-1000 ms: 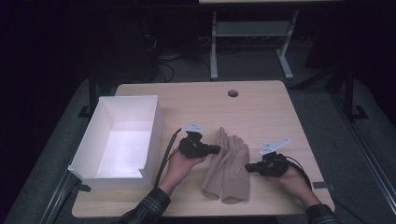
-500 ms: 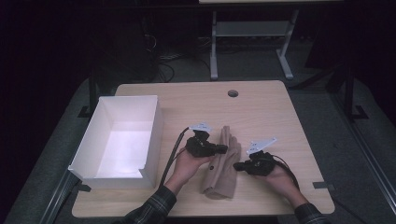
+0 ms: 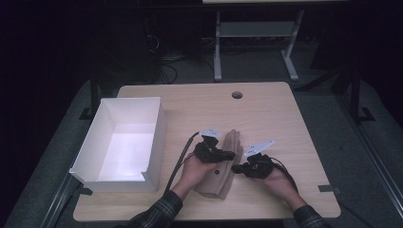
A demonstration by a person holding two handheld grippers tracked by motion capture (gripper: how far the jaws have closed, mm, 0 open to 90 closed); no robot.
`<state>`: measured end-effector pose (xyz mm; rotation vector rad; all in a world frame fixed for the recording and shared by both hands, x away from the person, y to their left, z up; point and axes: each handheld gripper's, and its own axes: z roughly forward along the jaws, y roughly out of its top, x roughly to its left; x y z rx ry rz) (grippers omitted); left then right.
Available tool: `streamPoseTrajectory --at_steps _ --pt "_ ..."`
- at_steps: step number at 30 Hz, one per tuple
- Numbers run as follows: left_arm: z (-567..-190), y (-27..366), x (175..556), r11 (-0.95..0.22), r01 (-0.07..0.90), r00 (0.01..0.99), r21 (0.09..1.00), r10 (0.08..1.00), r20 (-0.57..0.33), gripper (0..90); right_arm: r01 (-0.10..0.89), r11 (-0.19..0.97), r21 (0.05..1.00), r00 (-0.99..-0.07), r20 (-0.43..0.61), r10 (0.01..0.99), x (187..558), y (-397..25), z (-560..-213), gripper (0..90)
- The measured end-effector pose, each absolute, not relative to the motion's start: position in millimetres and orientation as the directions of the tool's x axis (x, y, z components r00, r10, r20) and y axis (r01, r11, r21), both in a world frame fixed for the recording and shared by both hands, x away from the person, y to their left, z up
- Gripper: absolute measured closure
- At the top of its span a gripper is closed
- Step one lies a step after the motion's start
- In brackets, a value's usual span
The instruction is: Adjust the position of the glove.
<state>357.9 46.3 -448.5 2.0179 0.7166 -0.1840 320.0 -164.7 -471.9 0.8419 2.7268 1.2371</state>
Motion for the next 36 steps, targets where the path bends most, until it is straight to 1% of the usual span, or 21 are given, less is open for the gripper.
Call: streamPoseTrajectory --at_steps 4,6,9,10,11,13,15,17,20,22,24,26,31,36 --pt "-449.1 42.9 359.4 -0.369 0.555 0.818 0.745 0.402 -0.411 86.0 0.473 0.53 0.704 -0.846 0.195 0.496 318.7 -171.1 -470.0 90.0" --pt "-449.7 41.1 359.2 -0.356 0.559 0.816 0.749 0.399 -0.419 81.0 0.474 0.524 0.707 -0.842 0.19 0.505 319.1 -176.2 -469.0 90.0" --pt "-445.5 40.7 355.6 -0.36 0.545 0.824 0.757 0.395 -0.405 76.9 0.474 0.516 0.714 -0.834 0.175 0.524 320.0 -185.3 -466.3 89.9" --pt "-444.1 41.1 354.5 -0.364 0.538 0.83 0.76 0.389 -0.401 79.2 0.48 0.507 0.716 -0.825 0.173 0.537 320.4 -191.1 -464.8 89.3" --pt "-442.1 42.0 352.1 -0.377 0.525 0.839 0.763 0.379 -0.389 83.2 0.485 0.498 0.718 -0.818 0.173 0.548 321.0 -195.2 -463.9 87.9" --pt "-441.5 43.1 347.7 -0.397 0.508 0.852 0.764 0.363 -0.378 89.3 0.497 0.473 0.728 -0.8 0.172 0.575 323.1 -206.4 -462.4 82.1" --pt "-444.2 42.3 342.5 -0.415 0.501 0.857 0.76 0.357 -0.371 89.5 0.513 0.441 0.736 -0.774 0.175 0.609 325.4 -215.9 -461.9 69.5" --pt "-448.2 39.9 338.1 -0.439 0.494 0.863 0.751 0.351 -0.363 89.5 0.518 0.426 0.742 -0.746 0.149 0.649 328.0 -222.7 -463.2 57.2" --pt "-453.7 33.2 331.0 -0.472 0.484 0.871 0.737 0.344 -0.352 89.5 0.52 0.409 0.75 -0.711 0.114 0.694 330.2 -227.2 -466.0 43.0" --pt "-458.2 29.3 327.9 -0.488 0.488 0.869 0.724 0.349 -0.351 89.5 0.52 0.408 0.75 -0.691 0.089 0.717 332.3 -229.1 -468.4 35.6" --pt "-462.3 27.8 326.1 -0.509 0.488 0.869 0.709 0.358 -0.341 89.5 0.526 0.407 0.747 -0.674 0.075 0.735 333.7 -230.3 -470.8 32.6" --pt "-465.3 27.5 324.4 -0.541 0.478 0.874 0.692 0.374 -0.311 89.5 0.53 0.403 0.746 -0.661 0.066 0.747 336.0 -232.8 -473.8 29.0" --pt "-462.3 31.2 322.2 -0.573 0.458 0.883 0.679 0.384 -0.271 89.5 0.55 0.385 0.741 -0.626 0.061 0.777 340.3 -237.6 -478.0 23.4" --pt "-460.7 43.2 321.1 -0.591 0.461 0.883 0.662 0.383 -0.272 89.5 0.562 0.382 0.734 -0.601 0.044 0.798 341.9 -238.0 -482.0 20.1"
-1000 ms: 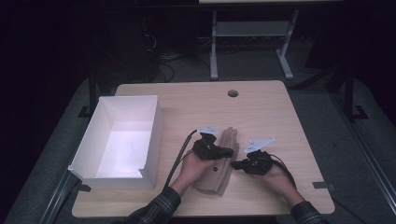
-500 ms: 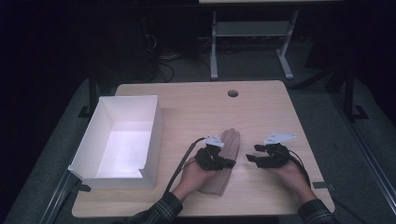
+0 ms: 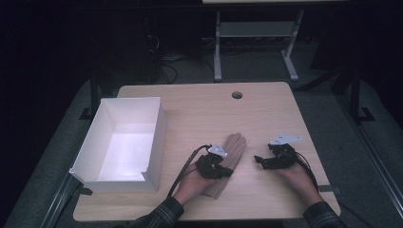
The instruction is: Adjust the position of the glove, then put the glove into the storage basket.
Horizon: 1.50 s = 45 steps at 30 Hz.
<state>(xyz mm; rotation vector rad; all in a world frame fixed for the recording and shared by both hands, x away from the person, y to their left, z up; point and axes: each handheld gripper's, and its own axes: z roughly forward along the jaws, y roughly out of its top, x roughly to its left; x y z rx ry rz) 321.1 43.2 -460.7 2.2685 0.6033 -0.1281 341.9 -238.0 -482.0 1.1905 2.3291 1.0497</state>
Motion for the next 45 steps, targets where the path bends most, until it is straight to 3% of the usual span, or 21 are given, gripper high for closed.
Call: streamPoseTrajectory --at_steps 15,21,26,31,34,37,45 --pt "-449.8 87.8 319.4 -0.607 0.47 0.874 0.641 0.42 -0.244 87.9 0.569 0.379 0.73 -0.592 0.044 0.805 343.6 -238.4 -482.3 17.3" --pt "-435.5 88.6 326.5 -0.586 0.461 0.872 0.666 0.436 -0.22 73.0 0.569 0.379 0.73 -0.592 0.044 0.805 343.7 -238.3 -482.3 17.0" --pt "-427.2 82.9 337.7 -0.588 0.446 0.873 0.675 0.453 -0.181 54.3 0.569 0.379 0.73 -0.592 0.044 0.805 343.7 -238.1 -482.4 16.9" --pt "-430.7 73.4 350.4 -0.615 0.425 0.882 0.664 0.446 -0.15 27.5 0.57 0.378 0.73 -0.591 0.045 0.805 343.8 -237.9 -482.3 16.8" --pt "-433.1 70.8 353.2 -0.638 0.406 0.892 0.654 0.431 -0.132 19.0 0.57 0.378 0.73 -0.591 0.045 0.805 343.9 -237.8 -482.3 16.9" --pt "-436.9 68.5 353.6 -0.64 0.41 0.887 0.65 0.447 -0.119 13.7 0.57 0.378 0.73 -0.591 0.045 0.805 343.9 -237.8 -482.3 16.8" --pt "-447.9 65.7 354.9 -0.654 0.408 0.882 0.638 0.463 -0.089 13.1 0.571 0.38 0.727 -0.592 0.045 0.805 343.9 -237.8 -482.1 16.8"
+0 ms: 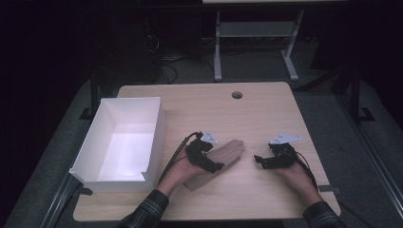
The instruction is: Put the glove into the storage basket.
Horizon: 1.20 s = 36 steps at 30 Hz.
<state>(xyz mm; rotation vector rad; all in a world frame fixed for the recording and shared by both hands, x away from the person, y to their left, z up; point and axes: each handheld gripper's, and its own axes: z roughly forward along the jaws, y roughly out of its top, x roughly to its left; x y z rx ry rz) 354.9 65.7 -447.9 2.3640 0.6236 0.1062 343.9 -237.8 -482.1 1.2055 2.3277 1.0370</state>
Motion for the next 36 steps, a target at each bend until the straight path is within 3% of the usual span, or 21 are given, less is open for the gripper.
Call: streamPoseTrajectory --at_steps 7,22,27,31,36 --pt "-460.1 57.1 349.2 -0.703 0.383 0.892 0.599 0.449 -0.043 13.2 0.572 0.38 0.727 -0.592 0.047 0.804 343.9 -237.4 -482.1 16.8" --pt "-464.2 60.5 346.1 -0.686 0.383 0.89 0.618 0.454 -0.047 15.7 0.569 0.382 0.728 -0.597 0.046 0.801 344.2 -236.9 -482.2 16.8" --pt "-461.0 61.1 343.5 -0.691 0.376 0.899 0.617 0.434 -0.062 29.7 0.57 0.384 0.726 -0.598 0.045 0.801 344.3 -237.0 -482.1 16.8" --pt "-459.1 61.8 341.1 -0.683 0.381 0.911 0.623 0.394 -0.125 58.3 0.568 0.384 0.728 -0.597 0.044 0.801 344.6 -236.7 -482.2 16.8" --pt "-458.8 63.8 344.0 -0.677 0.402 0.905 0.617 0.397 -0.155 64.8 0.568 0.382 0.729 -0.597 0.045 0.801 344.6 -236.6 -482.3 16.8"
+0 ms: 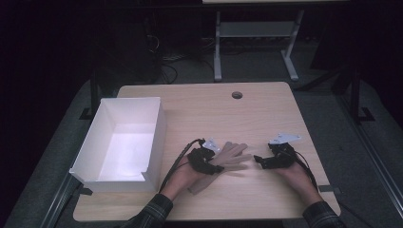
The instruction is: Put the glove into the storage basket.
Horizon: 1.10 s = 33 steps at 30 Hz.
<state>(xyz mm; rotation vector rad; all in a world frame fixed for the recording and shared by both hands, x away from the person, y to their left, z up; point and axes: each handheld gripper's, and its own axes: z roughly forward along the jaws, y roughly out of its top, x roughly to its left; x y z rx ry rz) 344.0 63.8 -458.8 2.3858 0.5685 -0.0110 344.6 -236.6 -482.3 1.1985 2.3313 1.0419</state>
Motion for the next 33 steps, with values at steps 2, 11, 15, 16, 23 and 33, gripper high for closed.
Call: streamPoseTrajectory --at_steps 2,11,15,16,23,33 --pt "-459.0 63.6 344.0 -0.66 0.423 0.895 0.62 0.411 -0.174 65.9 0.568 0.382 0.729 -0.597 0.045 0.801 344.6 -236.5 -482.3 16.8" --pt "-453.4 66.5 347.4 -0.642 0.468 0.877 0.607 0.422 -0.23 67.2 0.565 0.395 0.725 -0.605 0.038 0.795 344.8 -236.8 -482.2 16.2" --pt "-442.6 67.4 347.2 -0.631 0.477 0.873 0.612 0.419 -0.248 67.2 0.564 0.393 0.726 -0.605 0.039 0.795 344.9 -236.7 -482.3 15.9" --pt "-440.3 67.6 347.1 -0.628 0.478 0.873 0.614 0.419 -0.25 67.2 0.564 0.395 0.725 -0.606 0.039 0.795 344.9 -236.8 -482.2 15.9" --pt "-420.8 69.3 348.0 -0.62 0.481 0.871 0.62 0.419 -0.257 67.2 0.565 0.395 0.725 -0.606 0.039 0.795 344.9 -236.8 -482.2 15.9" --pt "-389.3 75.4 351.6 -0.596 0.498 0.858 0.63 0.444 -0.258 67.1 0.565 0.394 0.725 -0.605 0.04 0.795 344.8 -236.7 -482.1 15.9"
